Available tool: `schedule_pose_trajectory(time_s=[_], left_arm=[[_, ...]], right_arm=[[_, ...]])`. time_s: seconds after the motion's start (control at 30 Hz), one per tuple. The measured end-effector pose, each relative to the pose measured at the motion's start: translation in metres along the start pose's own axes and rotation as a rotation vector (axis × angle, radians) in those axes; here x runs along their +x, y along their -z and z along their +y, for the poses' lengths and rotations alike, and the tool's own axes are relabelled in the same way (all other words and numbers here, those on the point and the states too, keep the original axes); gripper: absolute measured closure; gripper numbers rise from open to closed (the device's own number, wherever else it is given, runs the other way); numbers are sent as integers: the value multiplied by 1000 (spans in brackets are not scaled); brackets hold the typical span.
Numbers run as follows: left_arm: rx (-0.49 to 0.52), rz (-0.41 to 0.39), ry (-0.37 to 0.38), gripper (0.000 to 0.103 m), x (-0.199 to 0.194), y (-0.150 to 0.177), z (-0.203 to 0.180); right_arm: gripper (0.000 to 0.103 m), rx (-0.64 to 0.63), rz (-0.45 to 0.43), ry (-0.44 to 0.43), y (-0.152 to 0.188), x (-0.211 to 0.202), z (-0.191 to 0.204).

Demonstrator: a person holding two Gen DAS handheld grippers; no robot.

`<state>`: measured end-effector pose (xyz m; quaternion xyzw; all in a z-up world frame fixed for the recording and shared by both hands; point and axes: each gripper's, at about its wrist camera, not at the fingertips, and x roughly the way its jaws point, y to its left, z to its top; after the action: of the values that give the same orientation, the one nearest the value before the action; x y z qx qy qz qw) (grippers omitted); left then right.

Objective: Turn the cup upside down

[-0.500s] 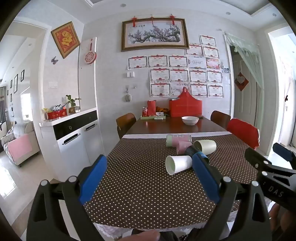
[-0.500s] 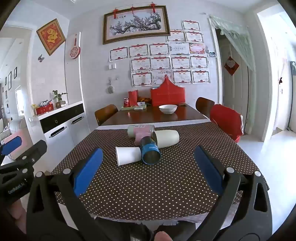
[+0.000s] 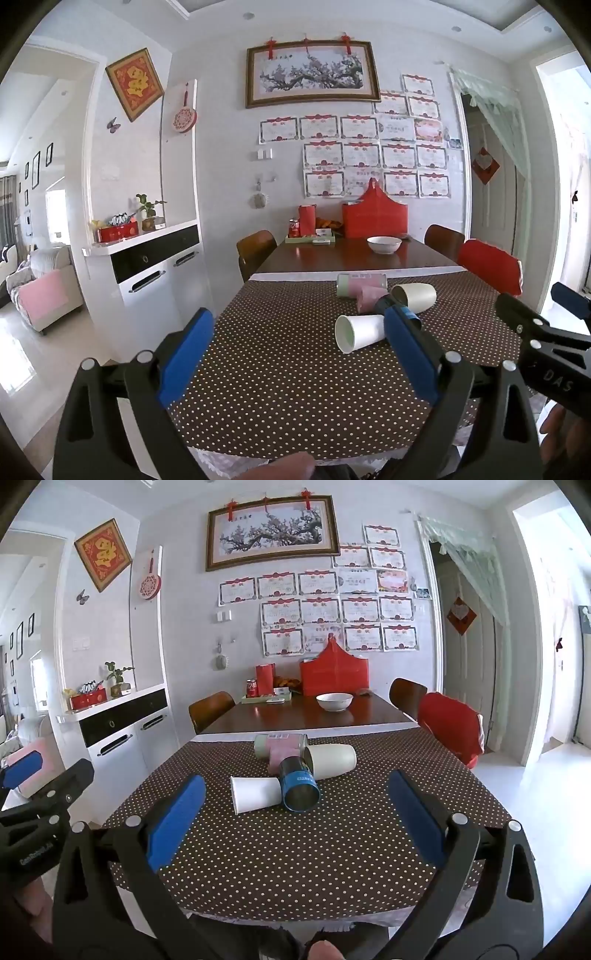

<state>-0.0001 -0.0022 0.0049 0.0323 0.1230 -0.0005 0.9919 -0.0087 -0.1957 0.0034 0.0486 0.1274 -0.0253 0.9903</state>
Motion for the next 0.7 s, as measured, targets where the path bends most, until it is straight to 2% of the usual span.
schedule_pose_trajectory(time_s=[0.3,0.37,0.4,0.7], left_arm=[[9,-12,8,11,-3,2,-3],[9,-19,3,6,-3,1,-4],[4,-24,3,4,-4,0,-3],[-64,-33,18,4,-5,0,8]], right_arm=[[6,0,-4,-1,0,-4,-4],[6,2,-5,-1,0,-4,-4],[6,1,-6,-1,1,-4,-4],[6,2,-8,-2,2,-4,-5]])
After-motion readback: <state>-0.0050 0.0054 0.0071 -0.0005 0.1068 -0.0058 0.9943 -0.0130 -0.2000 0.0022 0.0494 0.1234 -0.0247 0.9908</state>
